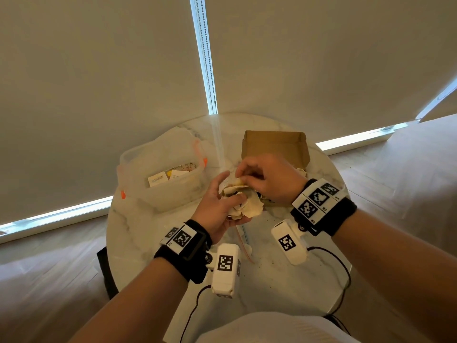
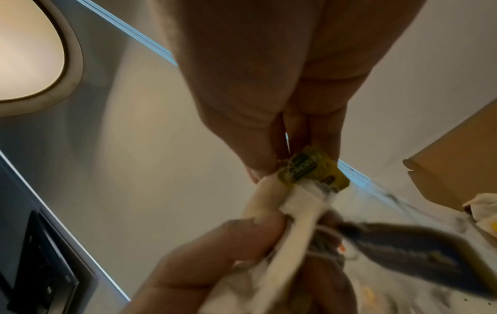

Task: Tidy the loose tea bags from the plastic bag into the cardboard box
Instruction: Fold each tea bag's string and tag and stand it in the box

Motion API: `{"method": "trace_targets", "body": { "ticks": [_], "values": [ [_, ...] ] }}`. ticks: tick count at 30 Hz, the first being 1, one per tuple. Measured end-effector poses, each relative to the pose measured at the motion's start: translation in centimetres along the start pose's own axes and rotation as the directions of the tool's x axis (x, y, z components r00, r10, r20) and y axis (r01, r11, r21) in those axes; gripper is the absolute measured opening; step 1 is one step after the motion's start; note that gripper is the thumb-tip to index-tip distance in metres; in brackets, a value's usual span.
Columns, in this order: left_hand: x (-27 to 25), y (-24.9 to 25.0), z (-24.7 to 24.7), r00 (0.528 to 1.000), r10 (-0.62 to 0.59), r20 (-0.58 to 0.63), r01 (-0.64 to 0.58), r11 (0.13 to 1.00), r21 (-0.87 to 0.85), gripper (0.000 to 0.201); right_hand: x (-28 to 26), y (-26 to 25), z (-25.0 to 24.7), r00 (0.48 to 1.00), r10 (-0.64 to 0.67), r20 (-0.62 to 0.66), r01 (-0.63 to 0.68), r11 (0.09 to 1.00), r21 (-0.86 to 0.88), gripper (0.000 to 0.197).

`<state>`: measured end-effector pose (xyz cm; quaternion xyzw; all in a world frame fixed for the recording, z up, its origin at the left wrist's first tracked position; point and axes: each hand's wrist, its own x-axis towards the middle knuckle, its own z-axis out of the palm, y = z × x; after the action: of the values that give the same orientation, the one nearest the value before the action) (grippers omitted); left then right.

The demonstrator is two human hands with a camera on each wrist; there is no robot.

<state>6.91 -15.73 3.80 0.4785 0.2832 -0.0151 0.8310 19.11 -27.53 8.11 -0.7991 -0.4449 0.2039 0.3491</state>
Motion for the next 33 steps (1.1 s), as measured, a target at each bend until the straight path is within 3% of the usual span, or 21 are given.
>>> {"method": "trace_targets", "body": {
  "ticks": [3, 8, 12, 17, 23, 28, 33],
  "values": [
    [0.0, -0.1, -0.1, 0.999, 0.021, 0.047, -0.021, 1.000, 0.007, 0.065, 0.1, -0.3, -0.2, 0.999, 0.018, 0.028, -0.017, 1.000, -0.008, 0.013],
    [0.0, 0.4, -0.2, 1.000, 0.012, 0.024, -0.011, 0.999, -0.044, 0.023, -1.1, 0.2, -0.7, 0.996, -0.067, -0.053, 0.071, 0.995, 0.074, 0.017],
    [0.3, 1.0, -0.6, 1.000, -0.013, 0.023, 0.015, 0.995, -0.094, 0.024, -2.7, 1.0, -0.1, 0.981, -0.194, 0.017, 0.195, 0.967, -0.167, 0.035],
    [0.4, 1.2, -0.8, 0.999, -0.039, -0.001, 0.039, 0.986, -0.162, 0.027, -2.8, 1.4, 0.3, 0.967, -0.241, -0.077, 0.236, 0.969, -0.078, 0.015],
    [0.4, 1.2, -1.6, 0.998, -0.045, -0.036, 0.036, 0.975, -0.221, 0.014, -2.9, 1.1, -0.5, 0.972, -0.124, -0.201, 0.154, 0.978, 0.139, 0.011],
    [0.4, 1.0, -2.0, 0.992, -0.044, -0.116, 0.016, 0.973, -0.232, 0.014, -2.9, 0.6, -1.6, 0.920, 0.058, -0.387, 0.103, 0.919, 0.381, 0.006],
    [0.3, 1.3, -2.5, 0.989, -0.023, -0.143, -0.018, 0.959, -0.282, 0.018, -2.8, 0.1, -2.7, 0.900, 0.178, -0.398, 0.069, 0.844, 0.532, 0.008]
  ]
}}
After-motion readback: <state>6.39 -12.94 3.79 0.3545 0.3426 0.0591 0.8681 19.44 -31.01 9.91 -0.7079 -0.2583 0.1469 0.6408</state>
